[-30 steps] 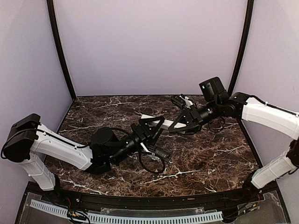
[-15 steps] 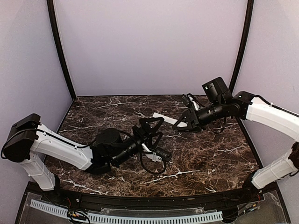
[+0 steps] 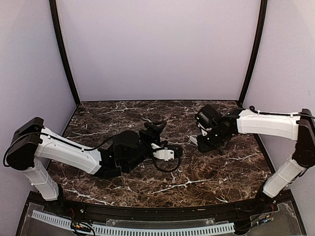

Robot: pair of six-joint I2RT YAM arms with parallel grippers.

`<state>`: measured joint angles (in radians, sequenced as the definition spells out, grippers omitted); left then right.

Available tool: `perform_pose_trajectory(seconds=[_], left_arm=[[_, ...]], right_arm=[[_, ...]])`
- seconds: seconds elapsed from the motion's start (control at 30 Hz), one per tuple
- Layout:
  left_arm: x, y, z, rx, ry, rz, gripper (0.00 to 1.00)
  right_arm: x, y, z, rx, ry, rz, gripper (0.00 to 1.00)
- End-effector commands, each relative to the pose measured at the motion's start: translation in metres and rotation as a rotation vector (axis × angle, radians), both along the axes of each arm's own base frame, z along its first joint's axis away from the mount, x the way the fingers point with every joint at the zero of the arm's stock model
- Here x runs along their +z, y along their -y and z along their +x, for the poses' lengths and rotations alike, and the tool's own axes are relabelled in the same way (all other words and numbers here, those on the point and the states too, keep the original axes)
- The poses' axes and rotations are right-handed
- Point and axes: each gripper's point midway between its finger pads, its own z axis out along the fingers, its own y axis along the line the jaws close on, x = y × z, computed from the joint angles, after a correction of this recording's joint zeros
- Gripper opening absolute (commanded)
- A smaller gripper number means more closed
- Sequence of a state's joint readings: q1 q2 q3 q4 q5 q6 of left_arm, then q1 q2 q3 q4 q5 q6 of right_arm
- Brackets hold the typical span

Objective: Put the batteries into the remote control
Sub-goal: Place the remote control at the center of the board.

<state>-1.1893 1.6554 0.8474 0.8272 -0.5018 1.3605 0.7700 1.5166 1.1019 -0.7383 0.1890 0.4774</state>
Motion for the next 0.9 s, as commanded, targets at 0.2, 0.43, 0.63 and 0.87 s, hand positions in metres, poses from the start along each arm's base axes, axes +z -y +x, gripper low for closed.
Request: perform_pose_trajectory(seconds=[0.2, 0.43, 0.63, 0.87], left_arm=[[-0.001, -0.045, 0.06, 0.324, -0.12, -0.135, 0.89], [-0.006, -0.049, 0.061, 0.332, -0.148, -0.148, 0.89], [-0.003, -0.051, 0.062, 0.335, -0.135, -0.145, 0.89], [-0.001, -0.053, 0.065, 0.34, -0.128, -0.147, 0.89]], right_arm=[[-0.065, 0.013, -0.006, -0.049, -0.05, -0.199, 0.0], [-0.094, 0.008, -0.017, -0.065, -0.108, -0.185, 0.07], [-0.116, 0.011, -0.027, -0.089, -0.136, -0.196, 0.08], [-0.134, 0.016, -0.035, -0.117, -0.149, -0.196, 0.32]])
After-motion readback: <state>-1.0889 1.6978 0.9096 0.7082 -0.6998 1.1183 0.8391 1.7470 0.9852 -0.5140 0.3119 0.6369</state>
